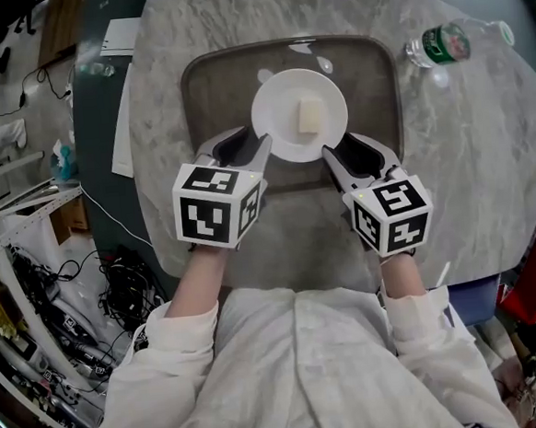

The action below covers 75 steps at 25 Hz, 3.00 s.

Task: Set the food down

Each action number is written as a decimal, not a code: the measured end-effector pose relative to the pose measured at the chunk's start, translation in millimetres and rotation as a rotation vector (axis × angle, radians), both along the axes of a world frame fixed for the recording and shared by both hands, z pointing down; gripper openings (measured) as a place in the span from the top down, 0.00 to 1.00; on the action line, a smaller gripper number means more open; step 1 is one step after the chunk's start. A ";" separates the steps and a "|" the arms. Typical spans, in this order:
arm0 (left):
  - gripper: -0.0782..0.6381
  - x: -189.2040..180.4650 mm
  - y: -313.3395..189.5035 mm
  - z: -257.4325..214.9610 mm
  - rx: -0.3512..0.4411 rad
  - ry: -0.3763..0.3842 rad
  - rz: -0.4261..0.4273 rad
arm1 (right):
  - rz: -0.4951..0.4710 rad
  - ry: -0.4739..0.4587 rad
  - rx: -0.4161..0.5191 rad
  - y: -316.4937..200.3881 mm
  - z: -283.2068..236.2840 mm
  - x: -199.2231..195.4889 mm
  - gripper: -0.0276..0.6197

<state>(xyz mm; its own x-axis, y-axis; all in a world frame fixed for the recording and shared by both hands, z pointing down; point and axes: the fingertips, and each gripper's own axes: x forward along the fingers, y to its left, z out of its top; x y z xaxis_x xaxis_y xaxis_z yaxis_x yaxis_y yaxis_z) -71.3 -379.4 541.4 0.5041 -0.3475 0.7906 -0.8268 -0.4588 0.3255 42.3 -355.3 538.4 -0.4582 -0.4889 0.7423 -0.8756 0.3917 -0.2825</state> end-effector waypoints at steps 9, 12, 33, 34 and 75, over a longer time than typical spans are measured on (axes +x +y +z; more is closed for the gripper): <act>0.69 -18.3 12.2 -32.9 0.075 0.022 -0.015 | 0.014 0.019 0.109 11.3 -39.9 10.8 0.75; 0.69 -19.0 20.6 -49.2 0.119 0.046 -0.046 | 0.035 0.017 0.173 17.8 -60.0 18.5 0.75; 0.85 28.2 162.8 -202.3 0.587 0.370 -0.156 | -0.068 -0.106 0.535 142.6 -207.8 53.8 0.95; 0.85 35.5 172.2 -205.1 0.593 0.371 -0.138 | -0.066 -0.113 0.535 151.6 -208.4 55.6 0.95; 0.85 76.7 264.5 -203.0 0.433 0.426 0.118 | -0.374 -0.174 0.390 245.3 -206.5 -5.5 0.95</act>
